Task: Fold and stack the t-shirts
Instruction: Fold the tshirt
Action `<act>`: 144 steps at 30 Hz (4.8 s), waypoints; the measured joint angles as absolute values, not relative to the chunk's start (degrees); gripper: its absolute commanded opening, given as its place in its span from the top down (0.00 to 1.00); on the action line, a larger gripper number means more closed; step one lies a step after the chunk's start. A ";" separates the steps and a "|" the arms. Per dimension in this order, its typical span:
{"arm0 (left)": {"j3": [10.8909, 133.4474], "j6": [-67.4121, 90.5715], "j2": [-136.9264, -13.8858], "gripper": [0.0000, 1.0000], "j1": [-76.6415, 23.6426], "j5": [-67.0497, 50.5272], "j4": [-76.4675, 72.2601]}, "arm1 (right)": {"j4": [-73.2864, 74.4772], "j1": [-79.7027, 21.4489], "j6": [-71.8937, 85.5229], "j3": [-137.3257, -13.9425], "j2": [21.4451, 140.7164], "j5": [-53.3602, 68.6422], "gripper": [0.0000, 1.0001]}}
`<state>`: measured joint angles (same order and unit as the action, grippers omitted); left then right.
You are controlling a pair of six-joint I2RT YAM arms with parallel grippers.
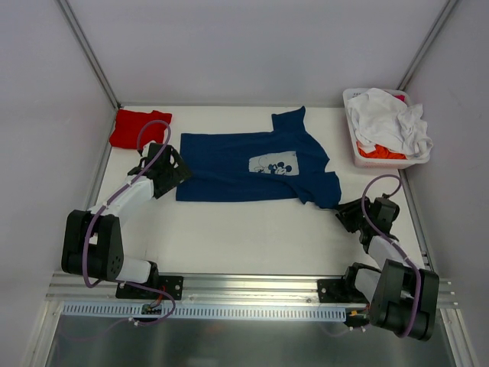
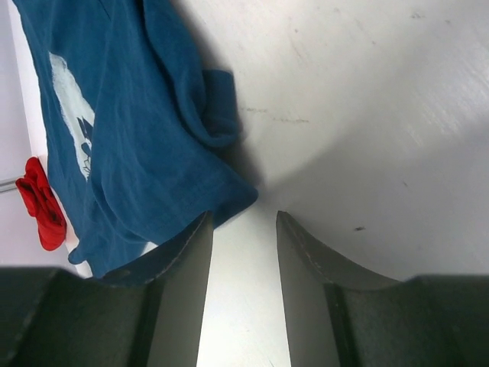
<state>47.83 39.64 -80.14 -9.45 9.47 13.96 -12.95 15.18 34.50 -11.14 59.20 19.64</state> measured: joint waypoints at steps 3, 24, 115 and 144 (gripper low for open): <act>47.83 39.64 -80.14 0.01 -9.45 9.47 13.96 | -16.23 15.20 34.54 -10.83 61.06 20.47 0.58; 47.59 39.62 -79.05 0.01 -9.45 9.45 13.93 | -19.20 15.42 34.57 -10.48 63.13 21.30 0.71; 45.23 39.66 -78.65 0.01 -10.55 8.01 13.96 | -31.16 5.43 44.56 -63.09 111.87 23.38 1.00; 49.67 39.59 -83.77 0.01 -10.94 7.92 13.96 | -25.74 1.39 40.07 -67.77 114.76 24.91 0.62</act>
